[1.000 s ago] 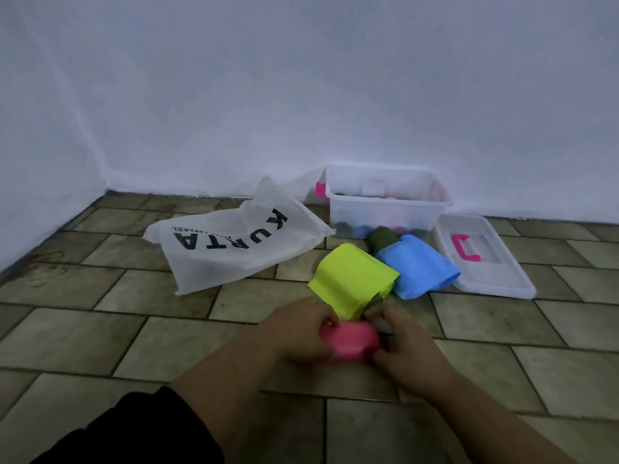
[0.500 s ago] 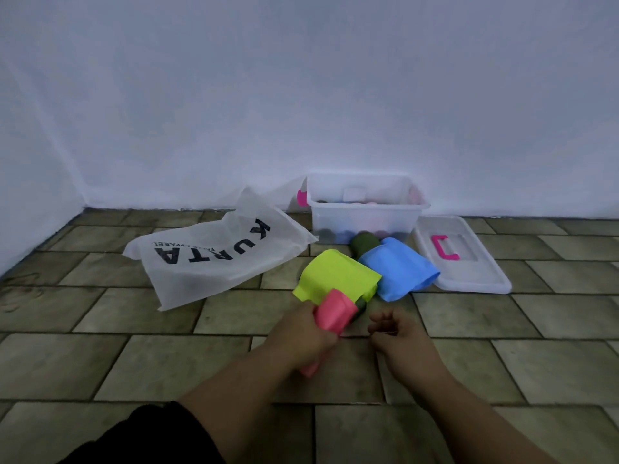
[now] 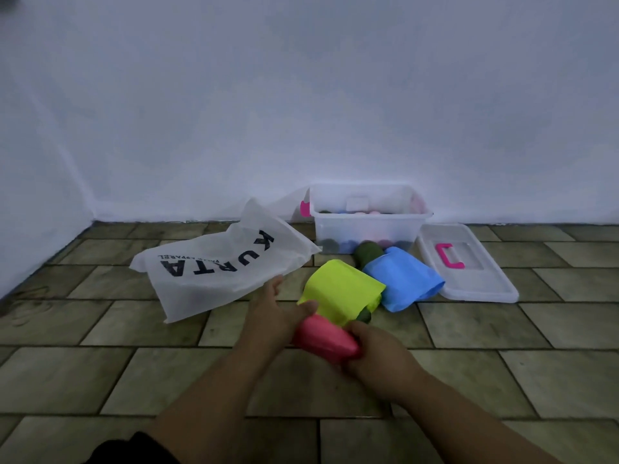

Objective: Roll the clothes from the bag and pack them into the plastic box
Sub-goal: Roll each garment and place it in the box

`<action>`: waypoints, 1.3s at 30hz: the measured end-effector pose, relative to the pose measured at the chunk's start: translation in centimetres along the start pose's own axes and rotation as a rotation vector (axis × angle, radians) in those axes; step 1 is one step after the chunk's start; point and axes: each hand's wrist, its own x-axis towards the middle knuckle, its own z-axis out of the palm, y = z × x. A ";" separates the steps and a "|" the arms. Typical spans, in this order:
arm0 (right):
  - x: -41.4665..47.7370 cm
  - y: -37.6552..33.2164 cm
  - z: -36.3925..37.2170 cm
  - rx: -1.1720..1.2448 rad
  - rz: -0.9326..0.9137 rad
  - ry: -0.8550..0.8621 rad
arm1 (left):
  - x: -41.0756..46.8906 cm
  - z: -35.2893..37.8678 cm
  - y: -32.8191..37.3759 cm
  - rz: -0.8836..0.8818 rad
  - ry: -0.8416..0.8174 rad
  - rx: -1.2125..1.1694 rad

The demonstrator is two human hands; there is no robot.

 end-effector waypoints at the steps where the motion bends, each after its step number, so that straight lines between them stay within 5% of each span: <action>1: 0.1 0.2 0.1 -0.062 -0.031 -0.029 | 0.4 -0.7 -0.1 0.095 -0.042 0.156; 4: 0.5 0.5 0.5 -0.084 -0.067 -0.098 | 0.8 -1.1 -0.5 0.168 -0.378 0.656; 7: 0.8 0.8 0.7 -0.084 -0.091 -0.076 | 1.0 0.3 -1.6 0.169 -0.473 0.785; 13: 0.0 1.4 1.0 -0.132 -0.112 0.003 | 1.1 2.6 -4.0 0.182 -0.205 0.523; 18: -1.4 0.4 1.3 -0.277 -0.444 0.251 | 1.3 3.6 -5.3 0.249 -0.046 0.553; 26: 0.4 -0.4 1.6 -0.357 -0.377 0.022 | 2.5 4.0 -5.0 0.334 -0.033 0.649; 31: 1.5 -0.3 1.1 -0.357 -0.316 -0.088 | 1.5 2.7 -3.5 0.545 0.168 0.799; 33: 1.9 -0.1 1.0 -0.334 -0.312 -0.105 | 1.1 2.0 -2.6 0.599 0.018 0.621; 35: 2.1 0.2 0.9 -0.288 -0.292 -0.109 | 0.7 1.6 -2.1 0.448 -0.338 0.489; 37: 2.2 0.6 0.9 -0.203 -0.237 -0.119 | 0.3 1.6 -2.3 0.356 -0.553 0.658; 39: 2.3 0.8 0.8 -0.099 -0.193 -0.126 | 0.3 1.9 -2.8 0.394 -0.540 0.829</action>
